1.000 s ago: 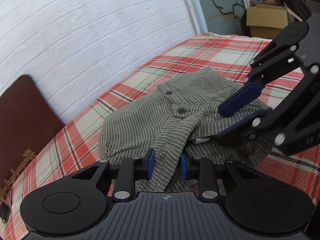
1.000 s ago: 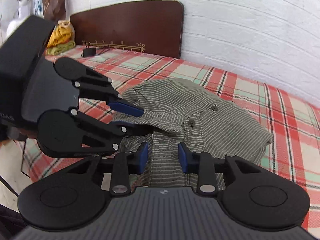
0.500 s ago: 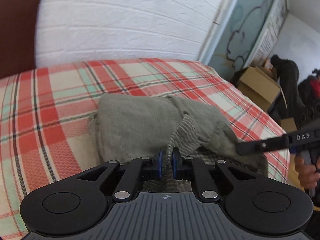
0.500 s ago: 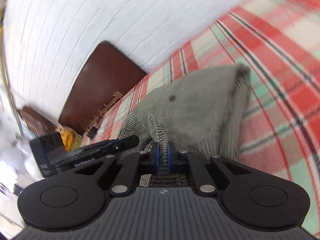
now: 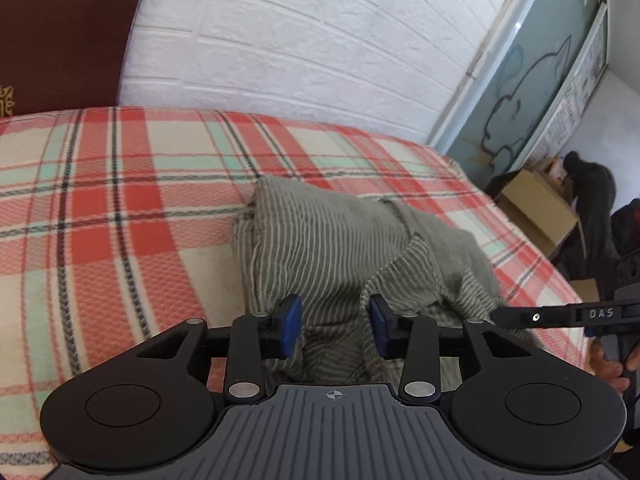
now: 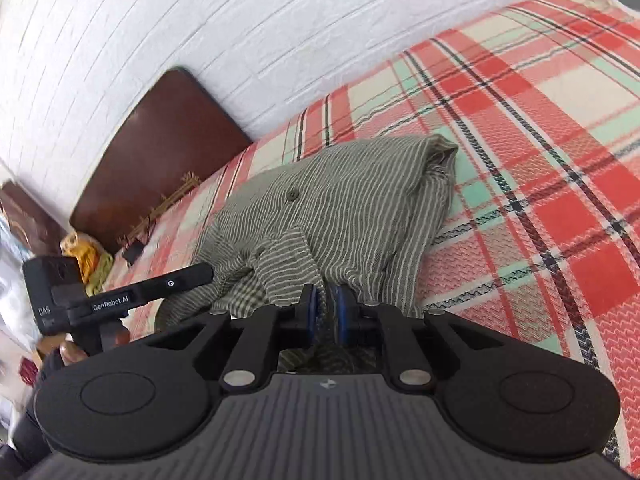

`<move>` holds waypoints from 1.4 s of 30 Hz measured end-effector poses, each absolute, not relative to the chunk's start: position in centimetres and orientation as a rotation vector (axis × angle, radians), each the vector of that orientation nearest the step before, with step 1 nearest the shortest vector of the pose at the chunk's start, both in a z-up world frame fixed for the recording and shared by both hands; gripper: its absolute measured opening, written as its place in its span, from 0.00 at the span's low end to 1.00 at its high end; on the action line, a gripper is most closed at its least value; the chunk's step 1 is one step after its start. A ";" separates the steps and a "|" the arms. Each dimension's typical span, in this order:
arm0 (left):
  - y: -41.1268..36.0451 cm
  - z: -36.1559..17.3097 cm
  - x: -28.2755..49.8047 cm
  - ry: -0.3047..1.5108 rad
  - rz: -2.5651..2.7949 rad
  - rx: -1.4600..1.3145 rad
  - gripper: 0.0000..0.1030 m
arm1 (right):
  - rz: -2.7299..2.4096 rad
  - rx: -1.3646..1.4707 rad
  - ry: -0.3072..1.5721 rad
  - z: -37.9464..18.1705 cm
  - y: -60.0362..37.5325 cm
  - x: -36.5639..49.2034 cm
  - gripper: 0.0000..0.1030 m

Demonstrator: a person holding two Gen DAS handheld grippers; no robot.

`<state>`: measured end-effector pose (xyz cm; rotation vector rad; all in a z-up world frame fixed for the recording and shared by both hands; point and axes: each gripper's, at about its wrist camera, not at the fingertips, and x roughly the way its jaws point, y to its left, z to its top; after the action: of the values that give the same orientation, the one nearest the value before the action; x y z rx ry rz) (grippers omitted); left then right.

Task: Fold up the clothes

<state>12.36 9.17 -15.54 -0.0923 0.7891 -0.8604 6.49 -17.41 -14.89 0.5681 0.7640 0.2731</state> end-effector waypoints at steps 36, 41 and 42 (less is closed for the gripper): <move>6.8 -16.0 13.4 0.785 -0.880 -0.084 0.62 | 0.433 0.123 0.729 -12.0 -10.0 9.3 0.11; 6.9 -16.1 13.5 0.783 -0.883 -0.084 0.62 | 0.490 0.110 0.672 -11.3 -9.9 9.0 0.12; 6.9 -16.1 13.6 0.784 -0.883 -0.083 0.62 | 0.500 0.113 0.666 -11.1 -9.8 9.1 0.12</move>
<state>13.56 6.89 -16.08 -0.0833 0.7841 -0.8833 9.07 -9.85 -11.12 0.1126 0.6656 0.5003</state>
